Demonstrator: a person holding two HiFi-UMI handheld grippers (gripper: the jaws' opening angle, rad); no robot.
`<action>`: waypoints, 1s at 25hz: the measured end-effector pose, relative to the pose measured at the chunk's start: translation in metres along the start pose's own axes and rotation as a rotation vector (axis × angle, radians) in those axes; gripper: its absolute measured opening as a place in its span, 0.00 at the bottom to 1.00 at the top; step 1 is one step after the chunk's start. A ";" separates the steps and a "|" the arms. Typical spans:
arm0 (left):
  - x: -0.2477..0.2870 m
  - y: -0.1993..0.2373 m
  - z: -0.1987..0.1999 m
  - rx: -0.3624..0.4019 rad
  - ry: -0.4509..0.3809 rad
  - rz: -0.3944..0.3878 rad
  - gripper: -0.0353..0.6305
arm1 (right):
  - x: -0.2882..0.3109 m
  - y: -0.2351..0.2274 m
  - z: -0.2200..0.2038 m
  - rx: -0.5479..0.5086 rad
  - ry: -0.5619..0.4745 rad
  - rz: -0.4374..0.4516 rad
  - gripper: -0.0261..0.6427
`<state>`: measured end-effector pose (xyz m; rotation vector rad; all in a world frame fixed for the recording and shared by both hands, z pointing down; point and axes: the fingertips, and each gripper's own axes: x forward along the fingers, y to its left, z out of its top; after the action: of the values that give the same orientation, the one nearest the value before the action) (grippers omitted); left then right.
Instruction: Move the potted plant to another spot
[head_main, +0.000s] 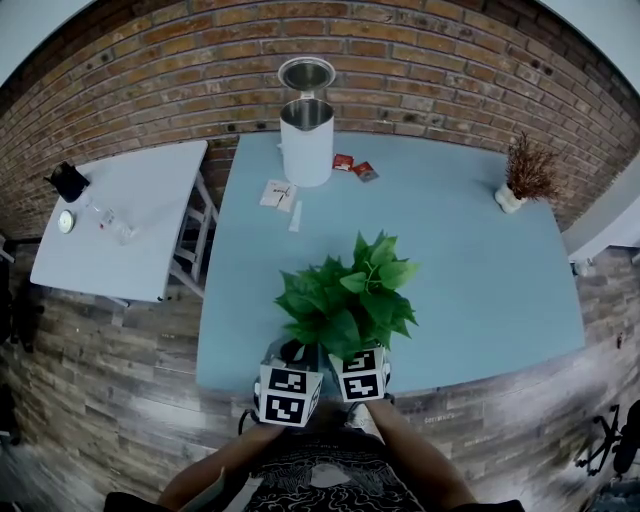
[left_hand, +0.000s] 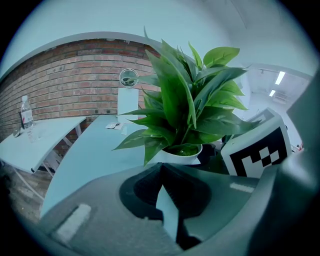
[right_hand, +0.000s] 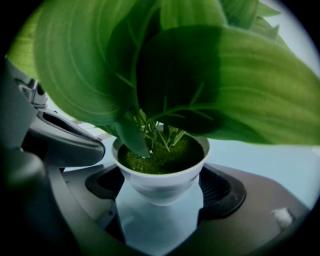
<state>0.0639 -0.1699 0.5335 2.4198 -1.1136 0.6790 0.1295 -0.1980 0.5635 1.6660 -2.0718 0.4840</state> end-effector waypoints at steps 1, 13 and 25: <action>0.001 -0.003 0.000 0.000 0.001 0.001 0.05 | -0.001 -0.003 -0.001 0.000 -0.001 0.000 0.74; 0.016 -0.038 0.006 0.006 0.000 0.004 0.05 | -0.017 -0.038 -0.009 0.002 -0.005 -0.003 0.74; 0.036 -0.071 0.011 -0.004 -0.014 0.007 0.05 | -0.028 -0.073 -0.016 -0.004 -0.008 0.000 0.74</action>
<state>0.1425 -0.1535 0.5349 2.4221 -1.1279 0.6617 0.2077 -0.1818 0.5619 1.6680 -2.0774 0.4743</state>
